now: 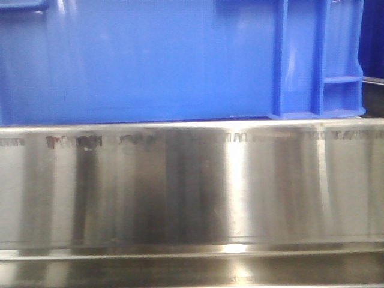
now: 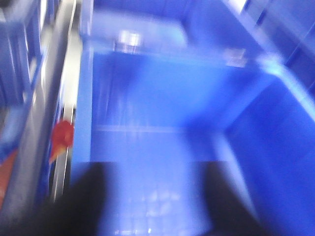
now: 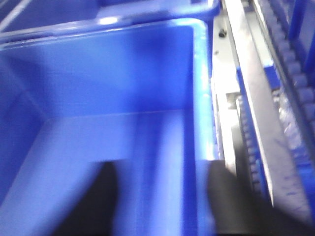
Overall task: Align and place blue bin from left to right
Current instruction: 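Push the blue bin forward onto the upper roller shelf with both grippers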
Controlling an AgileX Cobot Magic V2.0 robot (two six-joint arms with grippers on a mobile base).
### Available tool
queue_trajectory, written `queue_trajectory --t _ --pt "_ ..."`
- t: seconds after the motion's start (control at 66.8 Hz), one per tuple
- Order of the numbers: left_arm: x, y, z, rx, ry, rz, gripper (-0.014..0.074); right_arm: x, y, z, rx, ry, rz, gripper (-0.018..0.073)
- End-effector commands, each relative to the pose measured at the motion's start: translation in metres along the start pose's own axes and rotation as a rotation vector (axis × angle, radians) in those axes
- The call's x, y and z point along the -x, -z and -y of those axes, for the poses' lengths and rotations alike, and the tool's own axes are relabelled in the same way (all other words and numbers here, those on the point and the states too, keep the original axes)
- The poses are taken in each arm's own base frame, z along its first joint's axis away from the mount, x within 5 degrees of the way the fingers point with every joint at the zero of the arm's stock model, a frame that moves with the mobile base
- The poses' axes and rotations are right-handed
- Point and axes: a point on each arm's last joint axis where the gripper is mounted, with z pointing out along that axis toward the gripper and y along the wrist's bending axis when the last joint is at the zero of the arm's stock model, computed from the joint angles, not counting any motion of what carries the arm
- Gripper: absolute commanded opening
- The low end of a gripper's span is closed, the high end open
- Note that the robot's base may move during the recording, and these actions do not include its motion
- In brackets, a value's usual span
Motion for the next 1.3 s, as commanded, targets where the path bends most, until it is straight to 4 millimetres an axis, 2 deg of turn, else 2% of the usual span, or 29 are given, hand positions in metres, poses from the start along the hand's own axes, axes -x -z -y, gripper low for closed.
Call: queue_trajectory --t 0.0,0.03,0.045,0.18,0.344,0.479,0.644,0.734,0.929,1.183,1.288 --pt "0.004 0.005 0.002 -0.01 -0.015 0.036 -0.0003 0.006 0.009 0.001 0.004 0.027 0.044 -0.0069" --pt "0.005 0.005 0.002 -0.009 -0.016 0.038 -0.0093 0.007 0.01 0.002 0.002 0.029 0.049 -0.0096" --pt "0.005 0.005 0.002 -0.008 -0.018 0.039 -0.0111 0.007 0.01 0.002 0.002 0.029 0.049 -0.0088" --pt "0.005 0.008 0.002 -0.013 -0.011 0.037 -0.0111 0.008 0.016 0.003 0.008 0.043 0.061 -0.0069" --pt "0.009 0.038 0.004 -0.062 0.028 0.072 -0.0111 0.016 0.049 0.005 0.059 0.043 0.135 -0.0069" --pt "0.001 0.053 0.008 -0.076 -0.073 0.12 -0.0111 0.014 0.062 0.011 0.028 0.134 0.162 -0.0069" --pt "-0.027 0.07 0.013 -0.226 -0.115 0.265 -0.0111 -0.004 0.077 0.016 0.067 0.213 0.226 -0.0069" --pt "-0.047 0.085 0.006 -0.305 -0.115 0.373 -0.0111 -0.021 0.088 0.02 0.154 0.267 0.314 -0.0069" --pt "-0.079 0.11 -0.012 -0.354 -0.115 0.449 -0.0111 -0.052 0.109 0.033 0.302 0.311 0.443 -0.0069" --pt "-0.107 0.137 -0.032 -0.333 -0.202 0.518 -0.0111 -0.082 0.138 0.062 0.31 0.35 0.502 -0.0069" --pt "-0.111 0.144 -0.035 -0.348 -0.216 0.559 -0.0111 -0.085 0.149 0.068 0.322 0.339 0.537 -0.0069"
